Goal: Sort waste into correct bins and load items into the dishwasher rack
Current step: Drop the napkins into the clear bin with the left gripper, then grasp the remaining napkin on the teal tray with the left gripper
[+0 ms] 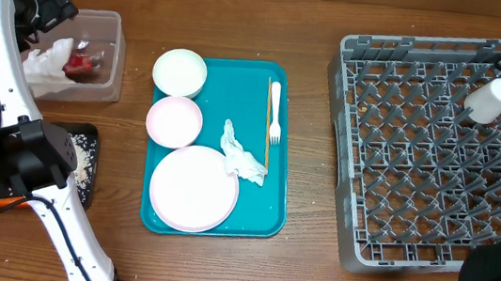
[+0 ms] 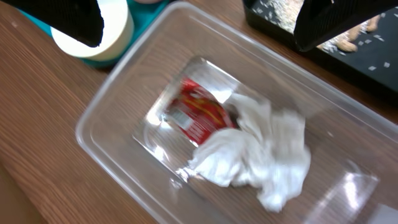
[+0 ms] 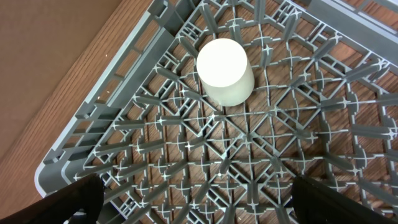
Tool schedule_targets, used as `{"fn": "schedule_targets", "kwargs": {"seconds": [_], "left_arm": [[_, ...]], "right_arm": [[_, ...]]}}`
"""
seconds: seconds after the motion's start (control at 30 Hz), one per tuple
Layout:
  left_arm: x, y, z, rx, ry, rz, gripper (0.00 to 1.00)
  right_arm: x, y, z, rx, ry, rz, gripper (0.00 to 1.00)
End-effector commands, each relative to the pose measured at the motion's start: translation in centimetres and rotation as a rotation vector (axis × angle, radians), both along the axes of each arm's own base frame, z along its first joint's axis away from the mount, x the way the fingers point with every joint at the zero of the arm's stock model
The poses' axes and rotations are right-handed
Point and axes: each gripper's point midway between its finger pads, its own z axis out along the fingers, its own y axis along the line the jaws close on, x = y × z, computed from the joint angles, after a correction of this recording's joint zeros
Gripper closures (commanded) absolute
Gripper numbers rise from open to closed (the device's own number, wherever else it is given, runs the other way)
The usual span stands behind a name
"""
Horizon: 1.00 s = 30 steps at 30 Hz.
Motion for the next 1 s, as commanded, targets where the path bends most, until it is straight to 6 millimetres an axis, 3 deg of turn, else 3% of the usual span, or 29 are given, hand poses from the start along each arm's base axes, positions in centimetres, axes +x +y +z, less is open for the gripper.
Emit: {"fn": "schedule_targets", "kwargs": {"seconds": [0.0,0.03,0.1,0.2,0.23,0.27,0.37,0.4,0.57,0.7,0.83,0.97], "left_arm": [[0.7,-3.1,1.0,-0.096,-0.057,-0.143,0.00],[1.0,-5.6,1.2,-0.145,-0.071,-0.240,0.00],[0.9,-8.3,1.2,-0.184,-0.058,-0.322,0.00],[-0.4,-14.4,0.7,-0.217,0.021,-0.481,0.01],[-0.4,-16.4,0.6,-0.211,0.028,-0.545,0.07],[-0.6,-19.6,0.3,-0.213,0.044,-0.618,0.10],[-1.6,-25.6,-0.5,-0.174,0.095,-0.751,0.11],[-1.9,-26.8,-0.8,-0.155,0.110,-0.778,0.10],[-5.8,-35.1,-3.3,-0.088,0.236,-0.956,0.07],[-8.5,-37.2,-4.9,-0.099,0.331,-0.961,0.03],[-12.3,-36.2,-7.7,-0.103,0.508,-0.909,0.02],[-13.4,-35.3,-10.9,-0.068,0.591,-0.874,0.02]], "right_arm": [[-0.3,0.0,1.9,-0.017,-0.046,-0.007,0.00],[-0.3,0.0,1.9,-0.017,-0.046,-0.007,0.00],[-0.3,0.0,1.9,-0.017,-0.046,-0.007,0.00],[-0.3,0.0,1.9,-0.017,-0.046,-0.007,0.00],[-0.3,0.0,1.9,-0.017,-0.046,-0.007,0.00],[-0.3,0.0,1.9,-0.017,-0.046,-0.007,0.00],[-0.3,0.0,1.9,-0.017,-0.046,-0.007,0.00],[-0.3,0.0,1.9,-0.017,-0.046,-0.007,0.00],[-0.3,0.0,1.9,-0.017,-0.046,-0.007,0.00],[-0.3,0.0,1.9,-0.017,-0.046,-0.007,0.00],[-0.3,0.0,1.9,-0.017,-0.046,-0.007,0.00],[-0.3,0.0,1.9,-0.017,-0.046,-0.007,0.00]]}}
